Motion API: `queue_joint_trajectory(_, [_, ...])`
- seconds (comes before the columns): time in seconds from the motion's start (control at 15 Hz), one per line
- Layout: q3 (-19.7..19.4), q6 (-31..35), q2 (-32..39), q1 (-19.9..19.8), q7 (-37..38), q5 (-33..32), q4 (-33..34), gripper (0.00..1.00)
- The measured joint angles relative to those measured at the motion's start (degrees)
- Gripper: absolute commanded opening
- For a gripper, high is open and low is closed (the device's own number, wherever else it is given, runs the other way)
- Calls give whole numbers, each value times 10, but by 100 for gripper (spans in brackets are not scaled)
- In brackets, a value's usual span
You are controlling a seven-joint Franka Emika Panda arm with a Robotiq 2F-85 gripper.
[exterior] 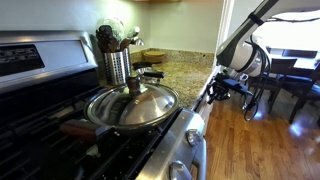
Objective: Close the top drawer
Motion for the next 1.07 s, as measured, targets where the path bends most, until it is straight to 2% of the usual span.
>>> queue_joint_trajectory(0.33, [-26, -8, -47, 35, 1, -1, -49, 62])
queue_joint_trajectory(0.53, [-57, -21, -101, 69, 11, -5, -99, 81])
queue_joint_trajectory(0.73, [-99, -39, -155, 109, 52, -39, -149, 98])
queue_joint_trajectory(0.87, [-122, -48, -183, 130, 90, -77, -177, 100])
queue_joint_trajectory(0.93, [-131, -53, -195, 138, 109, -96, -189, 94])
queue_joint_trajectory(1.0, [-132, -53, -199, 140, 112, -99, -193, 100])
queue_joint_trajectory(1.07, [-132, -53, -198, 140, 111, -99, -192, 100])
